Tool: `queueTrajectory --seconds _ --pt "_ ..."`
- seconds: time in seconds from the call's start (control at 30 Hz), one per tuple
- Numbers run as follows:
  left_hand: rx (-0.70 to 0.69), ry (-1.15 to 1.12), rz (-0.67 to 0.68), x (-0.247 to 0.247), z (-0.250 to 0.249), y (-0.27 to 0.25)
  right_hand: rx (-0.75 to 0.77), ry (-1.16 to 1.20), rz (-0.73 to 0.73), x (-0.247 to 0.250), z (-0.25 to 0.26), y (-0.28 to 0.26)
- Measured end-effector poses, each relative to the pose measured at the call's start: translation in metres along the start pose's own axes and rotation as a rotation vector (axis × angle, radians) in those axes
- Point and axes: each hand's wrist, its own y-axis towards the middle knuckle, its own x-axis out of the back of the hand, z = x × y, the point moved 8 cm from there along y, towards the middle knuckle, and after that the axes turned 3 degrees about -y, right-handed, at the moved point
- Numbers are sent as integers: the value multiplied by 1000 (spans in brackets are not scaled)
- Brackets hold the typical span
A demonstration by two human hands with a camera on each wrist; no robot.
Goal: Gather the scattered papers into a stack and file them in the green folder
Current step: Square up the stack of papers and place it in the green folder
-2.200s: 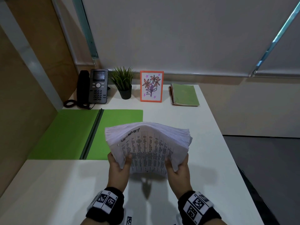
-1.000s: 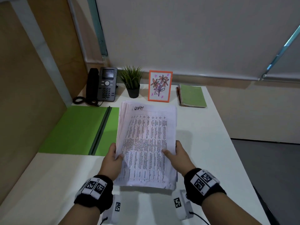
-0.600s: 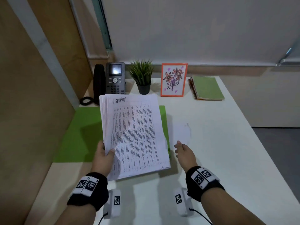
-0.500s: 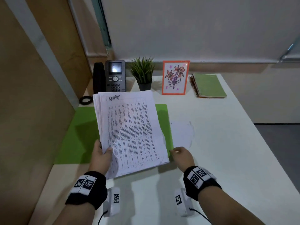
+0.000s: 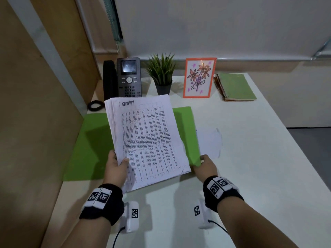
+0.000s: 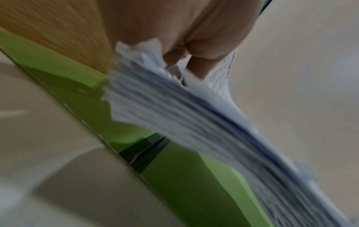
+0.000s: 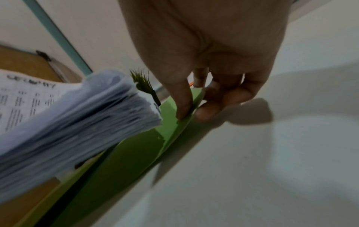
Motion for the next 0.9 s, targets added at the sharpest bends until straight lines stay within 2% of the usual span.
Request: queueTrajectory --seconds 0.2,0.4,0.63,0.9 --pt "-10 12 13 -11 -1 -9 65 366 73 14 -12 -6" --pt "-34 -21 87 -48 -9 -40 88 658 115 56 -35 -32" --pt "17 -70 232 -123 -5 -91 67 759 155 112 -106 -62" --pt "84 16 352 -222 24 -157 -19 700 192 160 -210 -78"
